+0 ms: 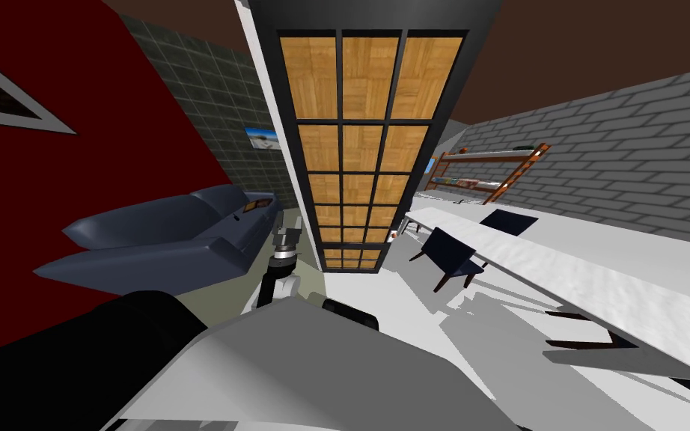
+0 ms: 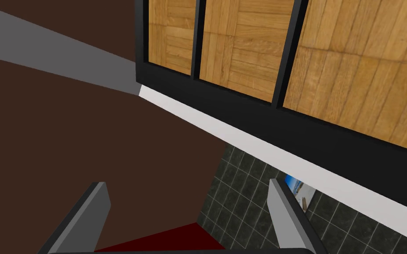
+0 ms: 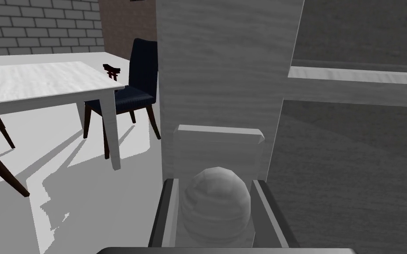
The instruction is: Push the door open
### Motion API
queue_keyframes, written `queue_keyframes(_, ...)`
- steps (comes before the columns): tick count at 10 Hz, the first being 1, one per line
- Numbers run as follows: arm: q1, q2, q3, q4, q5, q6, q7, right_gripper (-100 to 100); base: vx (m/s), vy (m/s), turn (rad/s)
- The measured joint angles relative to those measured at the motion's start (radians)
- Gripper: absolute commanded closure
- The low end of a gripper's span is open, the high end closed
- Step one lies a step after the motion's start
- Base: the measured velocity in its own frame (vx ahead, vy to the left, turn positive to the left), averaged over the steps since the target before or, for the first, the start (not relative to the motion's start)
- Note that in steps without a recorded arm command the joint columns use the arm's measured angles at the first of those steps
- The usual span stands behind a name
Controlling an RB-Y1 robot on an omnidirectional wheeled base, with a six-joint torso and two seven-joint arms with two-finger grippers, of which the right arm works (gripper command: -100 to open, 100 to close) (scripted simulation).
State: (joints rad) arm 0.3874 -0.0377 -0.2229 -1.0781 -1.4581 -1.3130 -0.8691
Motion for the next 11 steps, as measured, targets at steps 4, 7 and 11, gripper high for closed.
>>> queue_keyframes(4, 0.015, 0.015, -0.021, -0.003, -0.031, -0.024, -0.001, 100, 0.065, -0.126, -0.029)
queue_keyframes(7, 0.015, 0.004, -0.032, 0.019, -0.065, -0.036, -0.011, 100, 0.046, -0.194, -0.031)
queue_keyframes(11, 0.042, -0.002, -0.058, -0.002, -0.115, -0.057, -0.006, 100, 0.056, -0.200, -0.040)
